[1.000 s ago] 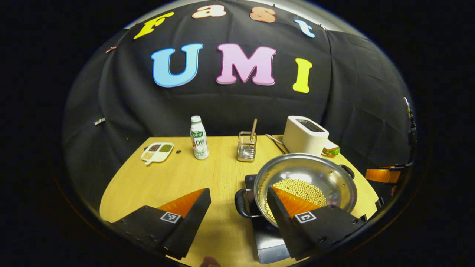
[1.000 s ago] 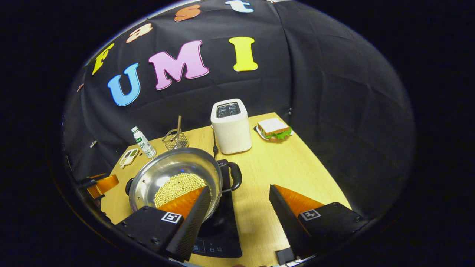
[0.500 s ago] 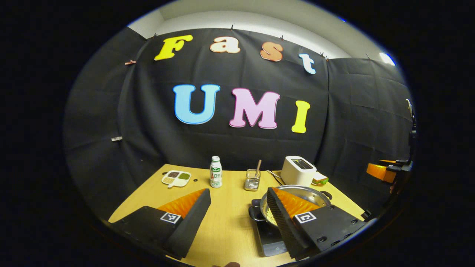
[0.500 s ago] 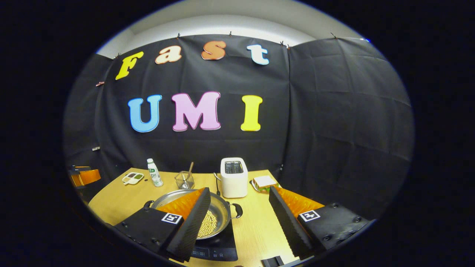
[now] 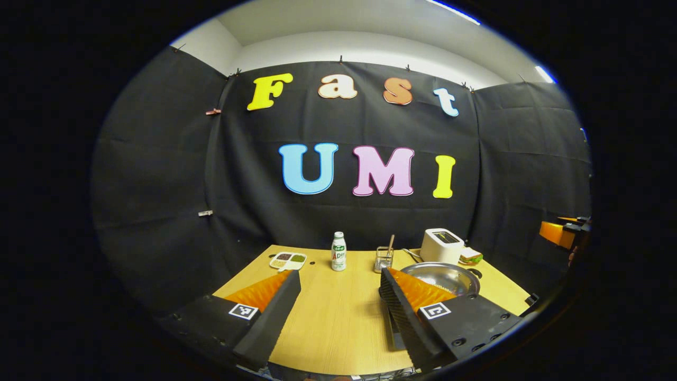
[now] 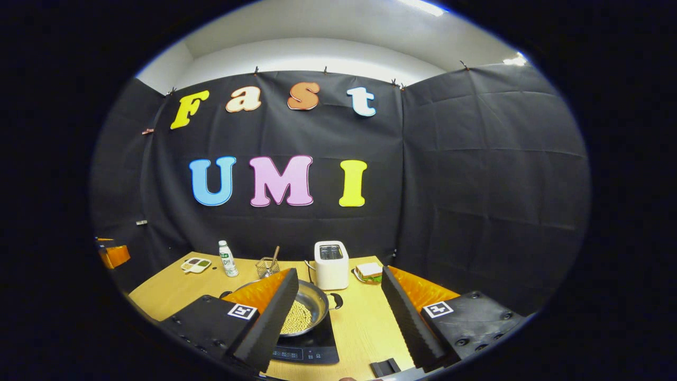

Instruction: First push the handle of the pot to place it horizontally, then grasp the pot with both hands and set it on the induction cooktop.

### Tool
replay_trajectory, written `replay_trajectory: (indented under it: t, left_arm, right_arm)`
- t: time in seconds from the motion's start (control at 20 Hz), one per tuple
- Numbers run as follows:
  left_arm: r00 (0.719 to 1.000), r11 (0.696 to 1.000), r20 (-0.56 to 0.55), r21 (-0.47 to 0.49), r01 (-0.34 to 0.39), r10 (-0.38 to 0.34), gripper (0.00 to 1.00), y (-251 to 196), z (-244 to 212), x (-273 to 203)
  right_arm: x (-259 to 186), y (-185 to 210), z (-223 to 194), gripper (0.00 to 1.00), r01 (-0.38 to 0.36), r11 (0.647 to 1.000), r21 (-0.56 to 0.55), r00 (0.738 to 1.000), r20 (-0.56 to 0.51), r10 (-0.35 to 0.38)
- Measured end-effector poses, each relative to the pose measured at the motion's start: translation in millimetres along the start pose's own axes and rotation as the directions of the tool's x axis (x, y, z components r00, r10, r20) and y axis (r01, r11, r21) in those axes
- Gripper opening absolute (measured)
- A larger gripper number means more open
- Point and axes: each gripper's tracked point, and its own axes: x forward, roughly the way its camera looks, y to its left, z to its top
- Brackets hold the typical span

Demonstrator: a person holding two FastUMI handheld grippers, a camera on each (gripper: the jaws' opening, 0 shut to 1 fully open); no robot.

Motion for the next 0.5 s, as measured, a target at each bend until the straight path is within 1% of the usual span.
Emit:
replay_trajectory:
  t: [0.05,0.1,0.2,0.5]
  left_arm:
    - [1.000,1.000,0.000,0.009,-0.022,0.022,0.95,3.7,-1.5,-7.3]
    - [0.999,0.999,0.000,0.014,-0.042,0.042,0.95,5.8,-3.7,-11.7]
    - [0.998,0.998,0.016,0.023,-0.057,0.056,0.95,4.6,-4.4,-19.3]
    - [0.999,0.999,0.021,0.003,-0.038,0.037,0.95,-8.3,-4.6,-24.6]
  right_arm:
    - [-5.7,-2.5,-1.8,0.98,-0.003,1.000,-0.004,1.000,0.003,0.003]
    - [-7.9,-6.9,-4.3,0.96,0.002,1.000,-0.009,1.000,0.005,-0.002]
    - [-10.5,-6.6,-6.0,0.98,0.009,1.000,-0.017,1.000,0.011,-0.008]
    - [-13.4,18.6,-2.8,0.97,-0.046,0.999,-0.021,0.999,0.009,0.046]
